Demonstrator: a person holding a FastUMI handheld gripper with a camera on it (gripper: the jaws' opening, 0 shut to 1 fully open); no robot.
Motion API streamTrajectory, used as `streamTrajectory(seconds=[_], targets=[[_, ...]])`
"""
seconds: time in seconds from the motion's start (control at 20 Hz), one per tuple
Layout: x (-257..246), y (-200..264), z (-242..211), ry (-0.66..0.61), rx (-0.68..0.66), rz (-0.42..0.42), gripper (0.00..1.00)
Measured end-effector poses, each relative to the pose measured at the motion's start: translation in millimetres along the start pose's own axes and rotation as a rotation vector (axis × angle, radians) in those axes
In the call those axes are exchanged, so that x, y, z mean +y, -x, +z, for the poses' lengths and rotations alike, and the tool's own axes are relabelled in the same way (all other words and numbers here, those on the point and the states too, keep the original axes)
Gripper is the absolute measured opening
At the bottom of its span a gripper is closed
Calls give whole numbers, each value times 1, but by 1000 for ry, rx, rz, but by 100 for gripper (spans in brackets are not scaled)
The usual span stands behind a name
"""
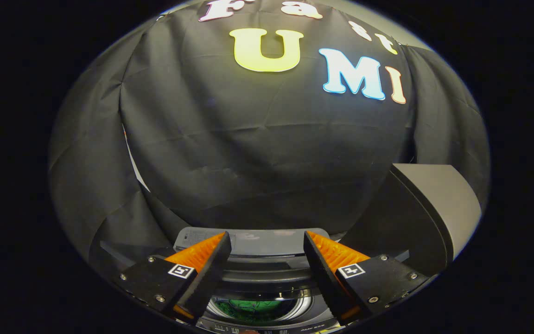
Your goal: Put the clothes into the washing machine and then close the washing machine lid.
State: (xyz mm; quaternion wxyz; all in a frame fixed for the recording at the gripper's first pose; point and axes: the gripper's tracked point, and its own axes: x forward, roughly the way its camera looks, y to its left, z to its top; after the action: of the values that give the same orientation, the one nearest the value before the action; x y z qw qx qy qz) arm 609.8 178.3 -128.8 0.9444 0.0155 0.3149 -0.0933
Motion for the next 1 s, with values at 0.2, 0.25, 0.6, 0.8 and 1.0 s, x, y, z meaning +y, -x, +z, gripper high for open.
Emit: streamTrajectory(seconds=[0.2, 0.25, 0.6, 0.8, 1.0], targets=[[4, 9, -41, -21, 42, -4, 97], [9, 11, -50, -8, 51, 2, 97], [27, 21, -73, 54, 38, 22, 96], [30, 25, -63, 56, 15, 21, 97], [18, 39, -48, 6, -63, -6, 97]])
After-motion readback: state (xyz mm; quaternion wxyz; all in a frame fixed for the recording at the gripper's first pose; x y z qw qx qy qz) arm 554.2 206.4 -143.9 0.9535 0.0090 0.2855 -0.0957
